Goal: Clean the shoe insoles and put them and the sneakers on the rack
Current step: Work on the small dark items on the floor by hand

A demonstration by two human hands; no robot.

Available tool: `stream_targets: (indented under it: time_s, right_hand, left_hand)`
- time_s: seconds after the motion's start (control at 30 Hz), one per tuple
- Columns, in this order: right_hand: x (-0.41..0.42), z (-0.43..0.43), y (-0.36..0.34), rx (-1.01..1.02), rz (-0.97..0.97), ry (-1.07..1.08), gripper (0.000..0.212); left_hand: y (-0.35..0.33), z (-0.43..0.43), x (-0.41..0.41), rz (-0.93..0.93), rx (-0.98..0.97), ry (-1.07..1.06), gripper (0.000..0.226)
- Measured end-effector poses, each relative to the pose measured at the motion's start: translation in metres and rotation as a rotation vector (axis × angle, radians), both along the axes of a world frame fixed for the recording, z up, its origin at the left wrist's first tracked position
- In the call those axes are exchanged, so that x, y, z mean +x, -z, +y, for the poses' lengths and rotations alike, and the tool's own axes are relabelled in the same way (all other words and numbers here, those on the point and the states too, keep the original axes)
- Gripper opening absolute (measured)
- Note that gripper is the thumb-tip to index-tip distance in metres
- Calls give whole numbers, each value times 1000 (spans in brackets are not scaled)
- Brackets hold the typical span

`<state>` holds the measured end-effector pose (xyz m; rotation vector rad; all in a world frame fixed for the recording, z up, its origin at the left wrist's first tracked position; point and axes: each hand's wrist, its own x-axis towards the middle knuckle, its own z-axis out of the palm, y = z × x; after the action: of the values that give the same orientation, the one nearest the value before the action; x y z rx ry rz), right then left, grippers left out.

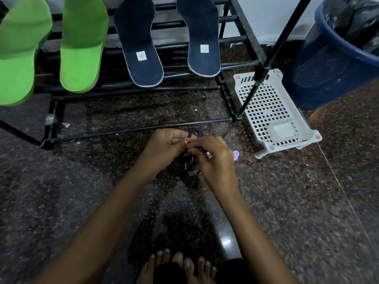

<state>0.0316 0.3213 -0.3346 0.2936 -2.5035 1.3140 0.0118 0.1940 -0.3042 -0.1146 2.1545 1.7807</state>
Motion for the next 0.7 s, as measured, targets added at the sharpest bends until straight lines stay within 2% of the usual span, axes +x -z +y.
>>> stream_targets:
  time_s: [0.13, 0.23, 0.4, 0.5, 0.57, 0.7]
  right_hand:
    - [-4, 4, -9, -108, -15, 30, 13]
    - [-9, 10, -15, -161, -24, 69, 14]
    - [-16, 17, -22, -397, -153, 92, 29]
    - [-16, 15, -21, -506, -198, 73, 29]
    - [-15, 12, -19, -570, -228, 76, 28]
    - [-9, 4, -11, -599, -267, 55, 28]
  left_hand:
    - [-7, -2, -1, -78, 77, 37, 16]
    - [-11, -7, -1, -124, 101, 148, 19]
    - [-16, -11, 2, -182, 147, 279, 21]
    - [-16, -13, 2, -219, 185, 329, 17]
    - [-17, -13, 2, -223, 266, 313, 20]
    - [-18, -9, 1, -213, 559, 108, 24]
